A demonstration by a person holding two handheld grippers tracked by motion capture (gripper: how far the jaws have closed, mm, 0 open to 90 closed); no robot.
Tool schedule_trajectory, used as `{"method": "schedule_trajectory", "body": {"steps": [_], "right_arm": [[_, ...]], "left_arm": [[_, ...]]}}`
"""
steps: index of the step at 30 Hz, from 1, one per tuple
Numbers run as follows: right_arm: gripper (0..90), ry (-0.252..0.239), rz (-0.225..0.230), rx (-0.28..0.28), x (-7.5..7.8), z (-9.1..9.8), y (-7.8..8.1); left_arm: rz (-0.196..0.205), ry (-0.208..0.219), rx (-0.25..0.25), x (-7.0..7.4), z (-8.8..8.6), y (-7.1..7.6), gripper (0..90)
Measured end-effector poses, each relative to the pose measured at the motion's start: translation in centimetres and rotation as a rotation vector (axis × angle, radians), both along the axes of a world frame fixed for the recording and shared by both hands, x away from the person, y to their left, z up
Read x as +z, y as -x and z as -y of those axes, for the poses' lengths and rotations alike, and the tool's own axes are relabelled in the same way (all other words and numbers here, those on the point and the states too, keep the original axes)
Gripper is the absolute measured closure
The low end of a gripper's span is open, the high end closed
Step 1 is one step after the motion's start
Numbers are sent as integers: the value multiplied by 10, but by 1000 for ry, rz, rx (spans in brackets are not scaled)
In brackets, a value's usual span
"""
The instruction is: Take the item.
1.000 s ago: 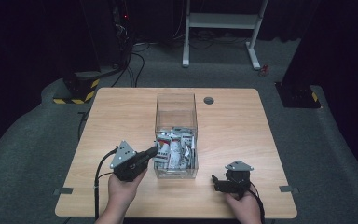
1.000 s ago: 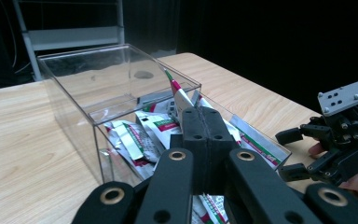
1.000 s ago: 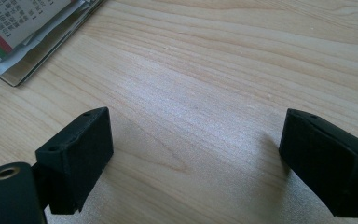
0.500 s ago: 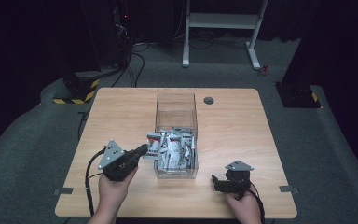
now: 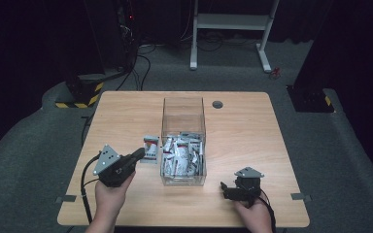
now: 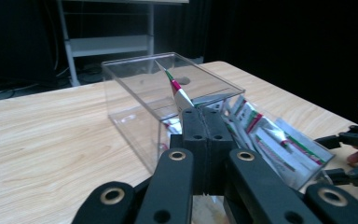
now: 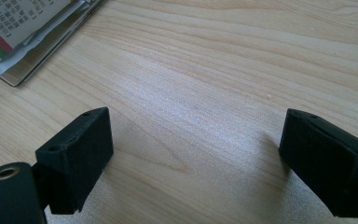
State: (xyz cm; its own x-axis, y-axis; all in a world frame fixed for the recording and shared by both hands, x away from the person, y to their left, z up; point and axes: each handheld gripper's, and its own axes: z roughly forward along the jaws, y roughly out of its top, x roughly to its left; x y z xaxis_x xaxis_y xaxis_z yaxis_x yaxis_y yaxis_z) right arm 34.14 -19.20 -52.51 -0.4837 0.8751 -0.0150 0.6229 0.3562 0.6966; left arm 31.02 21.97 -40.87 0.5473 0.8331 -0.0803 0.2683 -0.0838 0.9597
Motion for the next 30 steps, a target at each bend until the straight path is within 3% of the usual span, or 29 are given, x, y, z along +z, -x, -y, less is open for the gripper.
{"method": "schedule_trajectory", "body": {"steps": [18, 30], "right_arm": [[94, -1, -2, -1, 0, 0, 0], [96, -1, 0, -1, 0, 0, 0]], "left_arm": [[-53, -18, 87, -23, -25, -35, 900], [-127, -10, 112, -46, -29, -55, 900]]}}
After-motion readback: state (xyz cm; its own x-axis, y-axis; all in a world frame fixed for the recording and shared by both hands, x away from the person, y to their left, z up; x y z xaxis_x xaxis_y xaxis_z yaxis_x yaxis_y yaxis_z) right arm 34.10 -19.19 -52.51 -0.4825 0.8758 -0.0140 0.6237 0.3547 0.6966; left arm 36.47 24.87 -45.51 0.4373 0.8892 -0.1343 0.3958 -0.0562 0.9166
